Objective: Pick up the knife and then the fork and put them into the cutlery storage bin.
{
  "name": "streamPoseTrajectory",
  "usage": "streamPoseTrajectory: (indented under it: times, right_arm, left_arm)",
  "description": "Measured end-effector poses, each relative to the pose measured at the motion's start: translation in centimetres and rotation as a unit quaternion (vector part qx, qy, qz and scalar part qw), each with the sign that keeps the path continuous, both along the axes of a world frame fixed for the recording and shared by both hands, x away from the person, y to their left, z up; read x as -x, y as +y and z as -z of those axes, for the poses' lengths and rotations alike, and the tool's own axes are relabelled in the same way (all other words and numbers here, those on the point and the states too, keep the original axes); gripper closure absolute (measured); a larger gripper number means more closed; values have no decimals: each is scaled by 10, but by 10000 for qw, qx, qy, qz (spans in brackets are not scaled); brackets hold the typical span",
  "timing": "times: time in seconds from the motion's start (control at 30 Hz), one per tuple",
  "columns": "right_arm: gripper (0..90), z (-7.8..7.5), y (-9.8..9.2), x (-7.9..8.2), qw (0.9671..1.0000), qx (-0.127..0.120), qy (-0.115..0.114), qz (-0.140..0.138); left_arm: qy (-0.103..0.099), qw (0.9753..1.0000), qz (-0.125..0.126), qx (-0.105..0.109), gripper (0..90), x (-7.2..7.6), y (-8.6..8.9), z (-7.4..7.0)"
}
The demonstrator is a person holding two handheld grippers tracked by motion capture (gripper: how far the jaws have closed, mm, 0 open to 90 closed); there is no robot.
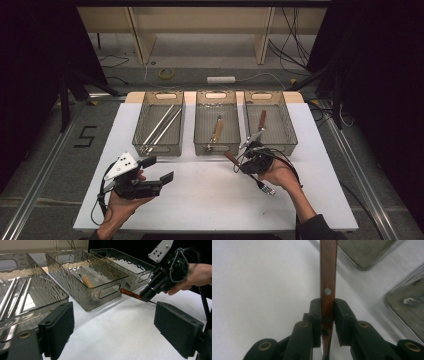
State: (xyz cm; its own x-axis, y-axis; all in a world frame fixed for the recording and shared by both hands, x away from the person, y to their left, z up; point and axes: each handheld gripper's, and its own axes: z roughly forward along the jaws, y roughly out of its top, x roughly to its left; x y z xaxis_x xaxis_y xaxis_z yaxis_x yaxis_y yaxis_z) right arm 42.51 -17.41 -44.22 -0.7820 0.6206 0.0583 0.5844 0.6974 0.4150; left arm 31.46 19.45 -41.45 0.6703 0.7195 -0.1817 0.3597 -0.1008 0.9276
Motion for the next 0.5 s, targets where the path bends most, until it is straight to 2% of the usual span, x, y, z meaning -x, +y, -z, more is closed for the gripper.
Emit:
streamPoseTrajectory:
  times: [0.13, 0.33, 0.5]
  right_arm:
    - [776, 1, 2, 0, 10000, 29, 17, -42]
    - [776, 11, 14, 0, 9984, 408, 212, -324]
    - [774, 15, 18, -1, 9970, 595, 333, -374]
  left_arm:
    - [6, 10000, -6, -5, 159, 0, 0, 0]
    - [5, 10000, 3, -9, 159, -1, -1, 0]
    - [2, 10000, -5, -1, 159, 0, 0, 0]
